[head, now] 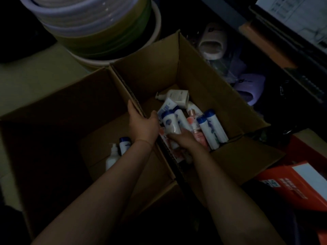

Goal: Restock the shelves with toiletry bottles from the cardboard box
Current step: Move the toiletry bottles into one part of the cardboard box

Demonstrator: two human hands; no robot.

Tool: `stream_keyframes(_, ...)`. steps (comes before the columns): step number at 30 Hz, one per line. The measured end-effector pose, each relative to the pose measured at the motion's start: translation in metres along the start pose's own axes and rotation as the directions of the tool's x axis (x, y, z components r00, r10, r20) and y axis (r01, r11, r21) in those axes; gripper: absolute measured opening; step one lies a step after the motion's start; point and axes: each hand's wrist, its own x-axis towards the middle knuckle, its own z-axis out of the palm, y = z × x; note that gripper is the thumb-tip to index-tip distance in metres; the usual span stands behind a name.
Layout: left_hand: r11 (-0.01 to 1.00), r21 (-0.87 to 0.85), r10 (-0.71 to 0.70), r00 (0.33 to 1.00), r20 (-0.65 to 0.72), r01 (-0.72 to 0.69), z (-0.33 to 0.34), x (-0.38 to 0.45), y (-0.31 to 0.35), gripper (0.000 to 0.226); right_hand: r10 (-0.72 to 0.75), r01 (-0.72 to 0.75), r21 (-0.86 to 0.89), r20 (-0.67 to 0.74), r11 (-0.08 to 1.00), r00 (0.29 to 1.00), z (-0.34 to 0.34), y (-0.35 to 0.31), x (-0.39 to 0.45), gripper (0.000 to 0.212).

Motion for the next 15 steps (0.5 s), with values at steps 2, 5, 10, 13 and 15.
stream_keyframes(2, 1.000, 0.016, 0.006, 0.999, 0.037, -0.006, -0.003, -0.002, 0.000, 0.086, -0.145, 0.145, 0.008, -0.023, 0.989, 0.989, -0.003, -0.036, -0.026, 0.037)
stream_keyframes(5, 0.987, -0.113, -0.098, 0.981, 0.169, 0.118, -0.017, -0.002, 0.002, 0.098, -0.272, 0.272, 0.057, -0.017, 0.961, 0.962, -0.011, -0.082, -0.068, 0.028)
stream_keyframes(10, 0.871, -0.407, -0.138, 0.932, 0.334, 0.275, -0.085, 0.004, 0.016, 0.071, -0.422, 0.416, 0.083, 0.094, 0.906, 0.902, 0.017, -0.118, -0.118, 0.027)
stream_keyframes(13, 0.805, -0.536, -0.066, 0.937, 0.344, 0.253, -0.124, 0.006, 0.009, 0.049, -0.484, 0.501, -0.026, 0.221, 0.865, 0.847, 0.063, -0.127, -0.125, 0.028)
stream_keyframes(15, 0.800, -0.520, -0.161, 0.942, 0.293, 0.298, -0.140, 0.010, -0.006, 0.039, -0.546, 0.566, -0.063, 0.192, 0.822, 0.815, 0.081, -0.126, -0.124, 0.030)
